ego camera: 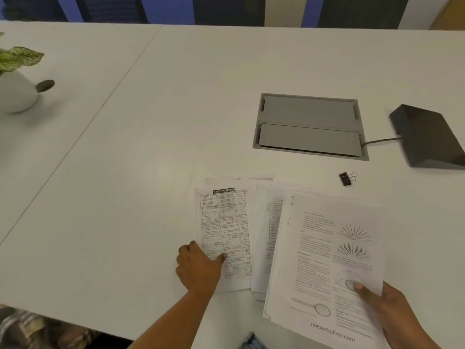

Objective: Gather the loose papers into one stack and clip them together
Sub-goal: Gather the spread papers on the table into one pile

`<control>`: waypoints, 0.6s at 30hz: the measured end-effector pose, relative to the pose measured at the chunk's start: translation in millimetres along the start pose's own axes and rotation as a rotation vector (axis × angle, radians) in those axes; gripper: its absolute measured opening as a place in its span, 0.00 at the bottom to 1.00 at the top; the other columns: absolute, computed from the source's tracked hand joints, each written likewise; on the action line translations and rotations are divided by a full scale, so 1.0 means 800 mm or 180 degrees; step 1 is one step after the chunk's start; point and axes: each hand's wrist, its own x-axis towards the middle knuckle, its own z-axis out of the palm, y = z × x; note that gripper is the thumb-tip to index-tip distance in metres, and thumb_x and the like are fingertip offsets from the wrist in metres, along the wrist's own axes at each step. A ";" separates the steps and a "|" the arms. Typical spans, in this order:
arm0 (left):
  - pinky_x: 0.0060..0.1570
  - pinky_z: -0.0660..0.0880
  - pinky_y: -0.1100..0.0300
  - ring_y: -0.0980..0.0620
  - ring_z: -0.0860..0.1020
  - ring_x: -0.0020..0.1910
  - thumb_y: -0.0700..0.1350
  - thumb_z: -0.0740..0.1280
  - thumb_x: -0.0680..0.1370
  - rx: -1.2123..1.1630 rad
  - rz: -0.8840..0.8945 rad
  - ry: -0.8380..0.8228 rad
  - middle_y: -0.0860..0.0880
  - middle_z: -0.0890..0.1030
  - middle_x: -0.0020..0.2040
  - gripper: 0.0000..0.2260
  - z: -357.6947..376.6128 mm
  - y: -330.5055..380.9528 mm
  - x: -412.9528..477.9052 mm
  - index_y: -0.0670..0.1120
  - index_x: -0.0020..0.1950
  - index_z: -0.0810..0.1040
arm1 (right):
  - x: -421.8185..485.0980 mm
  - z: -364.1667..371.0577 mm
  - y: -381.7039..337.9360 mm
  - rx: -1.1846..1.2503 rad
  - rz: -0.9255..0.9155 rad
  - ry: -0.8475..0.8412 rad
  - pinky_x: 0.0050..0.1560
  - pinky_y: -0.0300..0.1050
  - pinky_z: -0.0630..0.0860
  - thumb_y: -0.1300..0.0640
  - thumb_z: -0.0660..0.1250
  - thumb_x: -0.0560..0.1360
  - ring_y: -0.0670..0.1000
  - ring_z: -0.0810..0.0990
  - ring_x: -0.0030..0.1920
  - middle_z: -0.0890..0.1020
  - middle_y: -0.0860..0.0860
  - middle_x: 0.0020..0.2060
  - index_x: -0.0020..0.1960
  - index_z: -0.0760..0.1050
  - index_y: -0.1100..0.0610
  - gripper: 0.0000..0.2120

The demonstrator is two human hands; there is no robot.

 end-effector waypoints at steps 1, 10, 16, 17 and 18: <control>0.57 0.73 0.48 0.43 0.75 0.60 0.64 0.77 0.63 0.0000 -0.0007 -0.0001 0.43 0.75 0.61 0.39 -0.001 0.002 0.003 0.42 0.64 0.71 | 0.000 0.000 -0.001 -0.0007 -0.0006 0.0024 0.60 0.60 0.77 0.36 0.83 0.38 0.59 0.86 0.50 0.88 0.55 0.48 0.55 0.82 0.58 0.50; 0.44 0.78 0.55 0.46 0.82 0.49 0.46 0.70 0.77 -0.1217 0.0041 0.0031 0.49 0.82 0.52 0.12 -0.009 0.009 0.004 0.47 0.59 0.78 | -0.004 0.001 -0.005 -0.0019 0.0010 0.0119 0.61 0.64 0.77 0.33 0.82 0.38 0.60 0.86 0.50 0.87 0.56 0.50 0.53 0.83 0.56 0.48; 0.28 0.69 0.63 0.55 0.73 0.27 0.45 0.73 0.74 -0.1467 0.0035 -0.0191 0.52 0.75 0.30 0.14 -0.015 0.004 0.003 0.46 0.34 0.71 | -0.002 0.000 0.002 0.0022 -0.0006 0.0128 0.60 0.64 0.77 0.33 0.82 0.38 0.60 0.86 0.50 0.87 0.56 0.49 0.52 0.83 0.55 0.47; 0.28 0.69 0.63 0.55 0.72 0.28 0.45 0.75 0.72 -0.1488 0.0012 -0.0347 0.52 0.74 0.31 0.14 -0.013 0.003 0.006 0.46 0.35 0.70 | -0.002 0.001 0.002 0.0026 -0.0017 0.0125 0.60 0.63 0.77 0.33 0.82 0.38 0.60 0.86 0.50 0.88 0.56 0.49 0.52 0.83 0.55 0.47; 0.31 0.74 0.61 0.54 0.75 0.31 0.45 0.75 0.72 -0.1502 0.0009 -0.0556 0.52 0.77 0.34 0.11 -0.011 0.001 0.009 0.45 0.38 0.74 | -0.002 0.002 0.002 0.0006 -0.0034 0.0123 0.60 0.62 0.78 0.34 0.82 0.39 0.60 0.86 0.49 0.88 0.55 0.49 0.52 0.83 0.55 0.45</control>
